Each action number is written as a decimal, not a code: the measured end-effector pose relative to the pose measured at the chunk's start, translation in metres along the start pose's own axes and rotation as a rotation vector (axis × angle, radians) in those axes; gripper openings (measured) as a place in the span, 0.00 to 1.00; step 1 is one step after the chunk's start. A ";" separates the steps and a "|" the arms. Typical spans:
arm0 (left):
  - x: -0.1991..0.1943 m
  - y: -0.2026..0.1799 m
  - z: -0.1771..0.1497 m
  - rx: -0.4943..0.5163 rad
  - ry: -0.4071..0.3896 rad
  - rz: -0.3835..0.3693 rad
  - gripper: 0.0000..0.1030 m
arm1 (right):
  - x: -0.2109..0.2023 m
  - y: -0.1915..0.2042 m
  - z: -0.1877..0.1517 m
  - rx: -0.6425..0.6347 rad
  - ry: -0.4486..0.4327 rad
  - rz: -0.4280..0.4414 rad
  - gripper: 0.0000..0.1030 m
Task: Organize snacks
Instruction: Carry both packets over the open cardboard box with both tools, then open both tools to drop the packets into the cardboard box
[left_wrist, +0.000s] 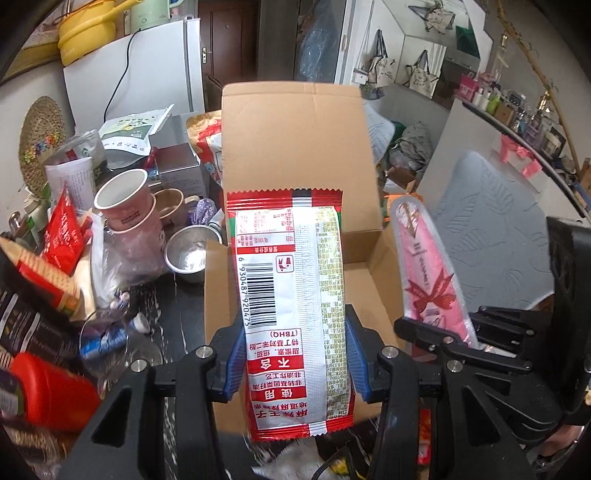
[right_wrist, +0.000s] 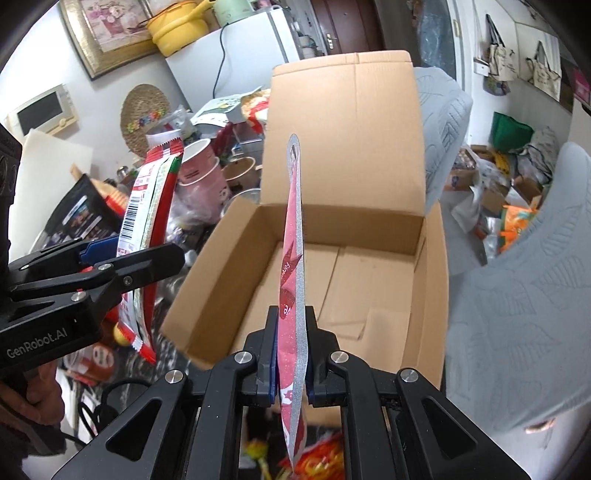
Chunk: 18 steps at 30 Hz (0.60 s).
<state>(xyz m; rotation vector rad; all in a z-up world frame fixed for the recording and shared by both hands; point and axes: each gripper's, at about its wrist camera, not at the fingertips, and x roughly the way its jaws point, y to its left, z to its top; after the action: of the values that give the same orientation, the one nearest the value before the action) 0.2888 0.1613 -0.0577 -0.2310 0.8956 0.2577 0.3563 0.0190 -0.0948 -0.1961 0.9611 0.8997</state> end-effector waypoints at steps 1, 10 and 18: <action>0.008 0.001 0.003 0.001 0.006 0.003 0.45 | 0.003 -0.002 0.002 -0.006 -0.003 -0.007 0.11; 0.074 0.010 0.019 0.007 0.064 0.022 0.45 | 0.052 -0.018 0.029 -0.002 0.014 -0.023 0.11; 0.117 0.021 0.024 0.012 0.116 0.033 0.45 | 0.089 -0.027 0.038 0.014 0.060 -0.028 0.11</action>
<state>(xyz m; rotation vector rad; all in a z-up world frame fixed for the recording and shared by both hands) 0.3701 0.2028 -0.1382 -0.2219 1.0159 0.2710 0.4228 0.0723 -0.1476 -0.2250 1.0173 0.8647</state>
